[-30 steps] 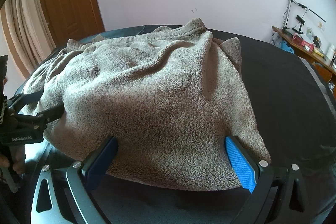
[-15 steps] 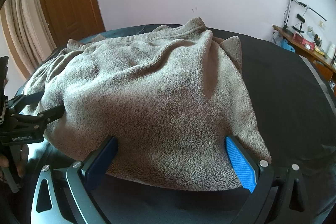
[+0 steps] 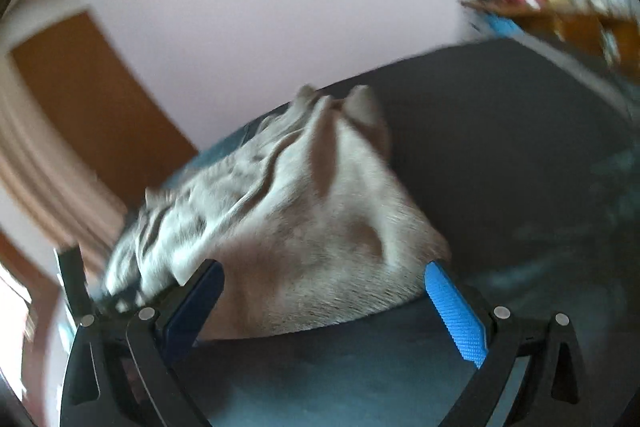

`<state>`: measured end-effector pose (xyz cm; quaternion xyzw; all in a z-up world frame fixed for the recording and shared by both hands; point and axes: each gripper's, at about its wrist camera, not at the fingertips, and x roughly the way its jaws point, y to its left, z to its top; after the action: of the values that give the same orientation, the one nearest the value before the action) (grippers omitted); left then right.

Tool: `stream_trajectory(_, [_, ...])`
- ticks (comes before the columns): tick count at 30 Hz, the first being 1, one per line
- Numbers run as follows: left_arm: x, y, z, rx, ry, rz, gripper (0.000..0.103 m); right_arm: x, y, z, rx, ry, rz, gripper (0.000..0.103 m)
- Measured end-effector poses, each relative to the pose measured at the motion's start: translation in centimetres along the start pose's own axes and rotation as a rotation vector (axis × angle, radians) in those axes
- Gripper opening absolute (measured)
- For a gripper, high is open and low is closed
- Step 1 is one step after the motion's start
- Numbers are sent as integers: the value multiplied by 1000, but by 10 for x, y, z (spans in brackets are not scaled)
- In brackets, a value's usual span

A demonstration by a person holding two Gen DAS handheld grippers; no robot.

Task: Fold clothes
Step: 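Grasp the fleece bundle edge with the right gripper and lift it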

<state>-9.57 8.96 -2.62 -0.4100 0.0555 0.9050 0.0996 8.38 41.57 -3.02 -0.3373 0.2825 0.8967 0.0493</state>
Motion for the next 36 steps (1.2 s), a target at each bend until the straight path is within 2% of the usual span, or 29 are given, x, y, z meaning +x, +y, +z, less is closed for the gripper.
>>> stream_trajectory(5, [0, 0, 0, -9, 0, 2, 103, 5, -20, -6, 186, 4, -28, 102])
stream_trajectory(9, [-1, 1, 0, -13, 4, 0, 103, 25, -12, -6, 228, 35, -47, 103])
stream_trajectory(12, [-8, 5, 5, -31, 66, -13, 103, 35, 0, -5, 262, 14, -75, 103])
stream_trajectory(15, [-29, 15, 10, 10, 5, -49, 103, 43, 6, -3, 307, -6, -91, 103])
stream_trajectory(17, [-25, 26, 12, 74, -43, 53, 103, 45, 4, -3, 346, -36, -71, 103])
stream_trajectory(18, [-20, 33, 12, 69, -43, 68, 103, 46, 3, -4, 357, -51, -58, 103])
stream_trajectory(20, [-4, 55, 10, -14, 3, -15, 103, 50, 5, -5, 354, -73, -32, 103])
stream_trajectory(22, [0, 64, 13, -55, 8, -56, 103, 55, 8, -6, 354, -83, -11, 103])
stream_trajectory(24, [0, 59, 10, -50, -4, -33, 103, 58, 10, -6, 363, -86, 3, 103])
stream_trajectory(27, [2, 44, 3, 3, -31, 40, 103, 61, 12, -7, 361, -97, 3, 102])
stream_trajectory(29, [0, 44, 2, 3, -36, 40, 103, 62, 13, -10, 356, -109, -3, 97])
stream_trajectory(30, [1, 45, 2, -1, -34, 30, 103, 62, 13, -12, 355, -114, -9, 89])
stream_trajectory(31, [1, 48, 2, -5, -34, 21, 103, 62, 11, -15, 361, -118, -12, 75])
stream_trajectory(32, [1, 50, 3, -8, -34, 11, 103, 61, 8, -17, 365, -121, -13, 67])
stream_trajectory(33, [2, 51, 4, -7, -34, 11, 103, 62, 6, -18, 358, -118, -7, 53])
stream_trajectory(34, [2, 50, 4, -3, -34, 15, 103, 63, 5, -19, 351, -114, 0, 49])
stream_trajectory(36, [3, 49, 5, 3, -34, 21, 103, 64, 1, -22, 334, -106, 12, 49])
